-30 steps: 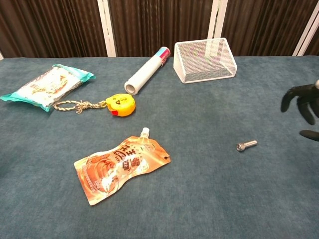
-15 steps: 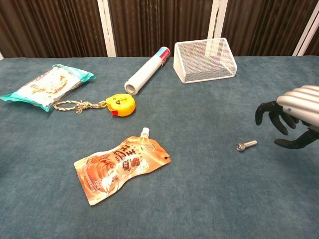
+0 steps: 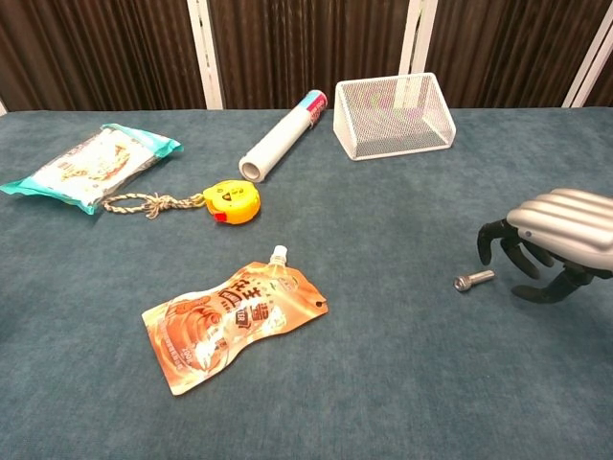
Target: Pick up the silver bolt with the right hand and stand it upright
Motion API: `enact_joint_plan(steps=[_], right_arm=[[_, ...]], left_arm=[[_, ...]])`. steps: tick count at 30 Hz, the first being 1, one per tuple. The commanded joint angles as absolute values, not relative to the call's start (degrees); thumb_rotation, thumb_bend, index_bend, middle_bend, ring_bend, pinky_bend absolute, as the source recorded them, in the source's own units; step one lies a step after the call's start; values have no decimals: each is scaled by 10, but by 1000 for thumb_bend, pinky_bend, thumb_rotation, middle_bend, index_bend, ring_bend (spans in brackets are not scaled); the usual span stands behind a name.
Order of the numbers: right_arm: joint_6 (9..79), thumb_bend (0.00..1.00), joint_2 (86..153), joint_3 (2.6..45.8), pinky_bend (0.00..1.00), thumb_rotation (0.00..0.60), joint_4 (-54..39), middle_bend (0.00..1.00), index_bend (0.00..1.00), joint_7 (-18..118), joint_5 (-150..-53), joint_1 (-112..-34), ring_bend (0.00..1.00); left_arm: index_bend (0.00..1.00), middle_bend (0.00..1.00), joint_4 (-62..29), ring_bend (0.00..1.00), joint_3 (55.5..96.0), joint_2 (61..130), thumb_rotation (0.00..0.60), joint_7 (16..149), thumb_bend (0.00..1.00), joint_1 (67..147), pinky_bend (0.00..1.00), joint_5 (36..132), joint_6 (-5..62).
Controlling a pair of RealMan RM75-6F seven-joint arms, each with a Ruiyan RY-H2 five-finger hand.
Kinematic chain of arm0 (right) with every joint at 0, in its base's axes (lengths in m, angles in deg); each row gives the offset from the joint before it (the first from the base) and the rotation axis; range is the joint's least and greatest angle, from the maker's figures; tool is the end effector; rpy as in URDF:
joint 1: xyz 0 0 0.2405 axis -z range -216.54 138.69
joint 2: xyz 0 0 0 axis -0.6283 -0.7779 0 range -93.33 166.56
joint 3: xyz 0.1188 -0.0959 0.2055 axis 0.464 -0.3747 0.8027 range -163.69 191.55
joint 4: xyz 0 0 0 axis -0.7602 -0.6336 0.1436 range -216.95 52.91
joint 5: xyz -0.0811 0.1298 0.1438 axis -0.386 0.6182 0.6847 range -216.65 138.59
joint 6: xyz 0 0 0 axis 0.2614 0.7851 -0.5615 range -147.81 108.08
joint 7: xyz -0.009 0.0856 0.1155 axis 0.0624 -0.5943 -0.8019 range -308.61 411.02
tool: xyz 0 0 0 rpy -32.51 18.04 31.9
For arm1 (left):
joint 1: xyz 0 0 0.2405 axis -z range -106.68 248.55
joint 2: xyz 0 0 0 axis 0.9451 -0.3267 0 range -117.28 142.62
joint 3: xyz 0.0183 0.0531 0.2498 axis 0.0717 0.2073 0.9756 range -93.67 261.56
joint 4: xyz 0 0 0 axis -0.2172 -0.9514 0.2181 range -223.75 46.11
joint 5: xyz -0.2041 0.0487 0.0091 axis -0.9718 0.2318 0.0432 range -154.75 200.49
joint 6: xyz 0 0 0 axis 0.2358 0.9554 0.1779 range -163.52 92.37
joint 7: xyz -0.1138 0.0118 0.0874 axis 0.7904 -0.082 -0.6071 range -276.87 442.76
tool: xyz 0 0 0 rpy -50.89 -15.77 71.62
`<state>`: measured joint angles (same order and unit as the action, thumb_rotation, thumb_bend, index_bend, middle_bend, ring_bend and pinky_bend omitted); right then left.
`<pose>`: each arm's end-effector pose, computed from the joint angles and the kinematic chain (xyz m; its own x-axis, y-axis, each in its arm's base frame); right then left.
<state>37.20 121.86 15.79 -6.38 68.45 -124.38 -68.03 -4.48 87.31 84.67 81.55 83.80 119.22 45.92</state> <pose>-0.2503 -0.2874 -0.0035 0.6918 -0.2078 0.6916 -0.6924 -0.4628 0.5535 -0.2878 0.1968 0.0939 0.4647 0.1006 0.8797 0.8526 -0.3190 -0.4139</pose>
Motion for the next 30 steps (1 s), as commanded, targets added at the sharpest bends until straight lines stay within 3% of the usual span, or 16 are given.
enact_joint_plan(steps=[1,16,30], right_arm=[[373,413,1227,156,696,600,-75,780,526,676,-1245,-683,755],[374,421,1252,152,714,600,-115,794,561,648,-1248,-692,771],[381,431,1260,145,758,600,-128,840,700,635,-1252,-693,823]], left_arm=[[309,295,-45,198,873,847,600,816,433,838,346,1193,459],[309,296,-45,198,873,846,600,817,433,838,346,1192,459],[309,296,-45,198,873,846,600,819,433,838,346,1191,458]])
